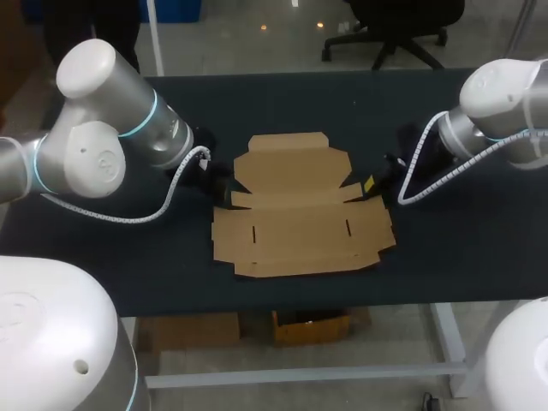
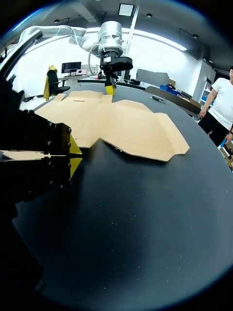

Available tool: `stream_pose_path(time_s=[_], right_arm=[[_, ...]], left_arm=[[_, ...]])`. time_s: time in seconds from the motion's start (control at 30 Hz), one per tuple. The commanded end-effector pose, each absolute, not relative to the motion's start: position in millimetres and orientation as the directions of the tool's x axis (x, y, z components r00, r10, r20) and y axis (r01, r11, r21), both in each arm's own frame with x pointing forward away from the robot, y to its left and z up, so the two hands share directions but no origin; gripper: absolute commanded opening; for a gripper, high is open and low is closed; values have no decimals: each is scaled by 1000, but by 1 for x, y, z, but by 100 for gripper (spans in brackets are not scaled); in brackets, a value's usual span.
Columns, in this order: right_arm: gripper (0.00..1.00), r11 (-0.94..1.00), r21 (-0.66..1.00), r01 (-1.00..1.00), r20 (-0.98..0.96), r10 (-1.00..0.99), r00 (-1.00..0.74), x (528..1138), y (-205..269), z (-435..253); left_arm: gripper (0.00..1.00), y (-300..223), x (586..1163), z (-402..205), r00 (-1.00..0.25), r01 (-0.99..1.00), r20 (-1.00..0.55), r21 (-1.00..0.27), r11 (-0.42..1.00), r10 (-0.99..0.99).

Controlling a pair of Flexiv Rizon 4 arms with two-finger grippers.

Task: Assemble the packaging by folding the flat box into shape, placing the metal phone stand inside, and closing the box properly

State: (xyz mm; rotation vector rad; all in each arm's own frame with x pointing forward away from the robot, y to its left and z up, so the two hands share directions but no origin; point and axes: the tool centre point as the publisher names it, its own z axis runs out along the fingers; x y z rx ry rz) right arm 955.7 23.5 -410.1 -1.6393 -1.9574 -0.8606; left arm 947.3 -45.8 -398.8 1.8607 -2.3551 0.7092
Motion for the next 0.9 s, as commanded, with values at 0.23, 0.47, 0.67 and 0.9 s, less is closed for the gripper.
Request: stream_pose_path(time_s=[0.23, 0.47, 0.67, 0.9], right_arm=[[0, 102, 178, 979, 691, 695, -199, 952, 29, -418], [0, 94, 170, 981, 697, 692, -187, 950, 28, -422], [0, 98, 173, 980, 698, 690, -192, 952, 33, -422], [0, 101, 181, 978, 697, 688, -200, 952, 34, -420]], left_arm=[[0, -50, 955, -408, -287, -934, 334, -308, 184, -898], [0, -53, 957, -409, -300, -931, 339, -308, 196, -892], [0, -56, 956, -411, -305, -930, 351, -309, 199, -885], [0, -56, 946, -405, -308, -928, 356, -315, 197, -882]])
